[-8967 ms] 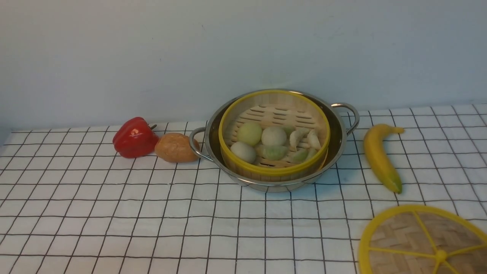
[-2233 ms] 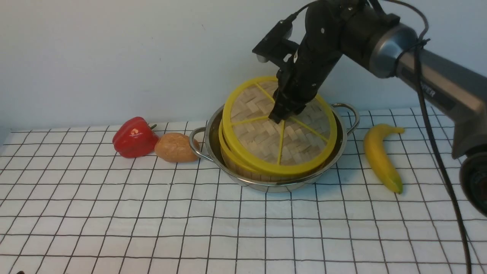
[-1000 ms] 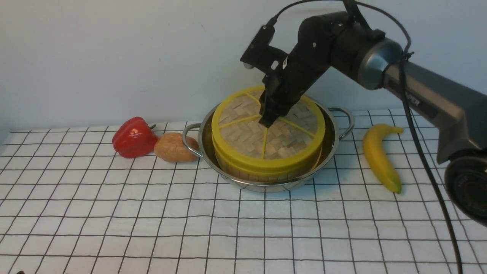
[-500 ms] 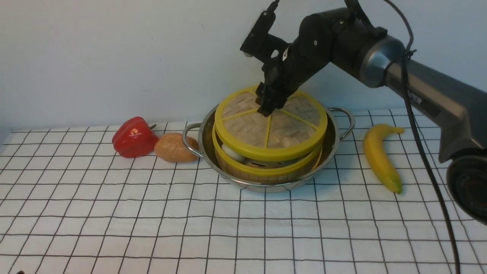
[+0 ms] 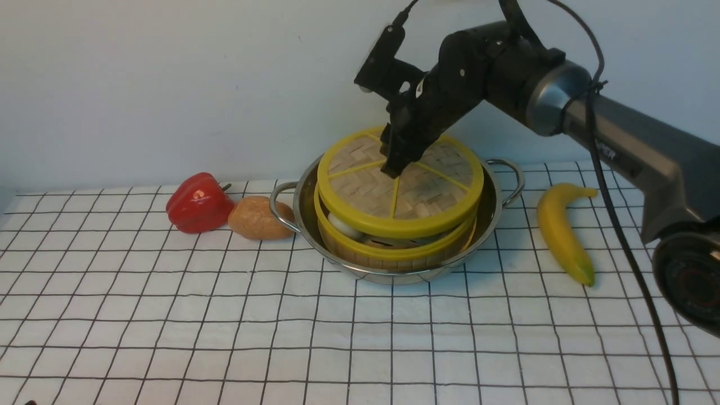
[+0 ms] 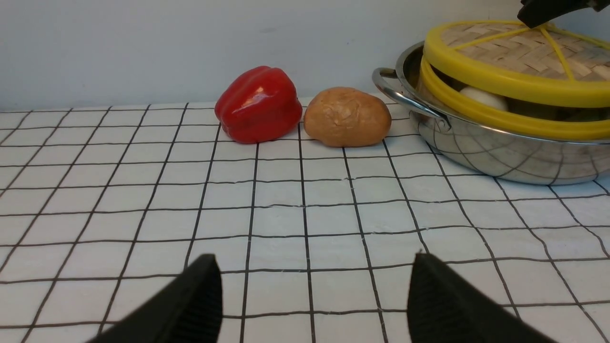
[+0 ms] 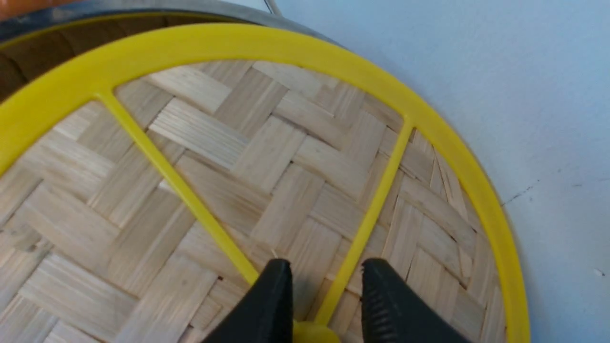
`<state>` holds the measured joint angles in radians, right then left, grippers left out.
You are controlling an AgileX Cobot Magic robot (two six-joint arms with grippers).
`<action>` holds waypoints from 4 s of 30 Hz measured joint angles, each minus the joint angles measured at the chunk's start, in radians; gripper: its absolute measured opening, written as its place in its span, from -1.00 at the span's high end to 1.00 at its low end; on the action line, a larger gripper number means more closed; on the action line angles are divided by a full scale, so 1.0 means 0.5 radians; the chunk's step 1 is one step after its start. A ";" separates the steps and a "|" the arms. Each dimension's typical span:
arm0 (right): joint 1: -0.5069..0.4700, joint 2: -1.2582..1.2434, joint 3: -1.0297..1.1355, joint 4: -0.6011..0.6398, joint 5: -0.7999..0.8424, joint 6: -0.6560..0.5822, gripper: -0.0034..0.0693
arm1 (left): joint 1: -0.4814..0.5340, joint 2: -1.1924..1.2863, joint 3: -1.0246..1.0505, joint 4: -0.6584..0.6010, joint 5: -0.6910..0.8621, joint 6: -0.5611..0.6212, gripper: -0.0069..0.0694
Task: Place the steamer in the pot on the white tablecloth, and put the lid on the steamer.
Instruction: 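Place the bamboo steamer lid onto the steamer basket in the pot with the right gripper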
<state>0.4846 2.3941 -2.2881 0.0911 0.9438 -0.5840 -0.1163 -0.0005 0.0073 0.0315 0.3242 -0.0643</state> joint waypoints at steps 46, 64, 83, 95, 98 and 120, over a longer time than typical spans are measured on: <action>-0.004 -0.006 -0.029 0.264 0.308 -0.152 0.49 | 0.000 0.000 0.000 0.002 0.000 0.000 -0.45; 0.009 -0.041 -0.018 0.282 0.358 -0.156 0.49 | 0.000 0.000 0.000 0.002 0.000 0.000 -0.45; 0.027 -0.061 -0.014 0.218 0.369 -0.156 0.50 | 0.000 0.000 0.000 0.002 0.000 0.000 -0.45; 0.027 -0.061 -0.014 0.216 0.294 -0.179 0.50 | 0.000 0.000 0.000 0.002 0.000 0.000 -0.45; 0.027 -0.061 -0.014 0.216 0.267 -0.194 0.50 | 0.000 0.000 0.000 0.002 0.000 0.000 -0.45; 0.027 -0.061 -0.014 0.136 0.312 -0.171 0.50 | 0.000 0.000 0.000 0.002 0.000 0.000 -0.45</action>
<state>0.4980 2.3634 -2.2951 0.1593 1.0998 -0.6696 -0.1163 -0.0005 0.0073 0.0323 0.3242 -0.0643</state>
